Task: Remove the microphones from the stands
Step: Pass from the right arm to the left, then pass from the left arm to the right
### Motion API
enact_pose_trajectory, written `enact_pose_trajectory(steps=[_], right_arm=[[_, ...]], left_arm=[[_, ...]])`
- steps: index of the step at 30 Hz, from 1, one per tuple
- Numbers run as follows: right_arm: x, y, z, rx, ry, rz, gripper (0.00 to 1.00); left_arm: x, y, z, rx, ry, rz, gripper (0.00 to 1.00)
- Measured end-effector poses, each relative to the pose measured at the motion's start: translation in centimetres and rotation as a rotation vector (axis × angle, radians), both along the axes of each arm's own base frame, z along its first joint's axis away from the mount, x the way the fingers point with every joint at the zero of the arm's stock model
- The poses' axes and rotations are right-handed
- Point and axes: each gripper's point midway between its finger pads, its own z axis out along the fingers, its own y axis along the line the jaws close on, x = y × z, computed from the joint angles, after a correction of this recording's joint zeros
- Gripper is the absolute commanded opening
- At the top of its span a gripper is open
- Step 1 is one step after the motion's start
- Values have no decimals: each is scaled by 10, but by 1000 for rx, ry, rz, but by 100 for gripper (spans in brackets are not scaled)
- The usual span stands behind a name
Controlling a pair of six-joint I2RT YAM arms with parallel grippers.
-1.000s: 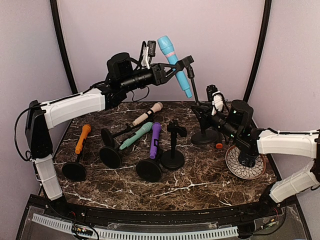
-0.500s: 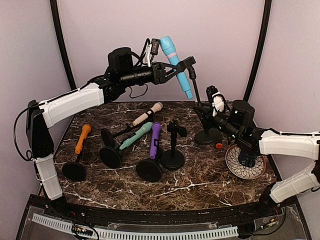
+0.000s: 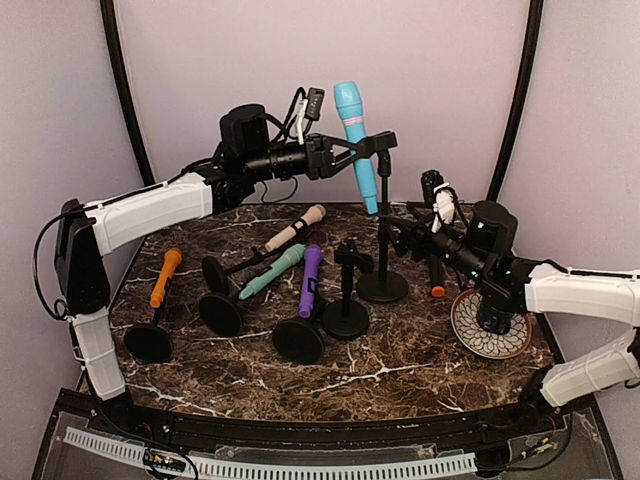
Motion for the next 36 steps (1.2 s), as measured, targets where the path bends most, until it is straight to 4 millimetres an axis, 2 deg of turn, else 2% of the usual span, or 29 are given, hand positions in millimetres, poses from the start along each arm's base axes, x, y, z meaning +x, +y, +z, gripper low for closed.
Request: enact_pose_trajectory(steps=[4,7,12,22,27,33,36], right_arm=[[-8,-7,18,53,-5,42,88],[-8,-16,27,80,2,78,87],[-4,-23,34,103,76,179,76],[-21,-4,65,151,112,372,58],[-22,7,66,150,135,451,48],[-26,13,60,154,171,501,47],[-30,15,61,156,171,525,41]], left_arm=[[0,-3,-8,3,4,-18,0],[-3,-4,-5,-6,-13,-37,0],[-18,-5,0,-11,-69,-118,0],[-44,-6,2,-4,-117,-268,0],[-48,-6,5,-8,-127,-291,0],[-50,-5,7,-15,-141,-302,0],[-52,-5,9,-19,-147,-308,0]])
